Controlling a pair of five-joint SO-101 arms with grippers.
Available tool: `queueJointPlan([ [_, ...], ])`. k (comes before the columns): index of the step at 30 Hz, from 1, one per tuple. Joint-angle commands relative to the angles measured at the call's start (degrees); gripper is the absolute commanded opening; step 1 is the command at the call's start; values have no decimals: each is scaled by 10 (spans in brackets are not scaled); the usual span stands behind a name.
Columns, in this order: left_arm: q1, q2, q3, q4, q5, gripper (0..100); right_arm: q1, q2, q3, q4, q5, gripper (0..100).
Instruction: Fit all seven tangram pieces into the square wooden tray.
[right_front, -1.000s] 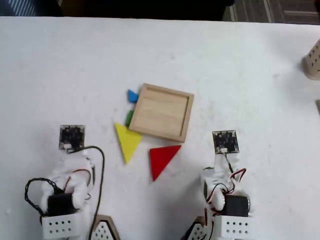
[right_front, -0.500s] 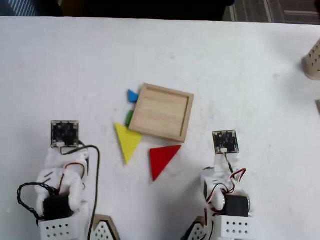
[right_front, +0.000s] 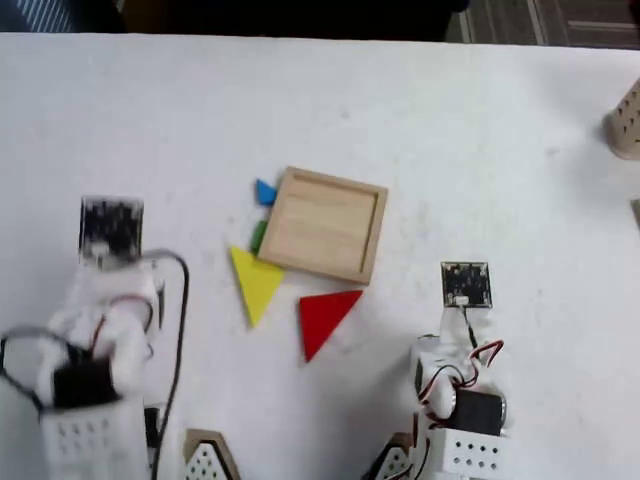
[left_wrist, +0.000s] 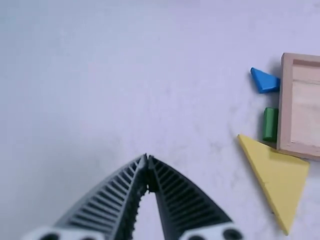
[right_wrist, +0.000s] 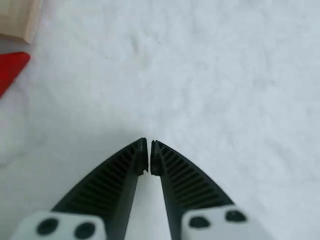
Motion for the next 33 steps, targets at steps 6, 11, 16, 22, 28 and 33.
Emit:
queueJointPlan([
  [6, 9, 379, -63, -175, 159, 21, 35, -7, -13, -11, 6, 18],
  [11, 8, 461, -67, -221, 117, 47, 50, -7, -25, -44, 7, 18],
  [16, 10, 463, -63, -220, 120, 181, 52, -7, -25, -128, 7, 18],
  [22, 10, 466, -63, -219, 156, 214, 48, -2, -51, -237, 90, 18],
  [28, 8, 467, -62, -219, 156, 214, -29, 90, -190, -182, 17, 18],
  [33, 7, 464, -48, -224, 156, 214, -102, 335, -316, -202, -51, 80],
])
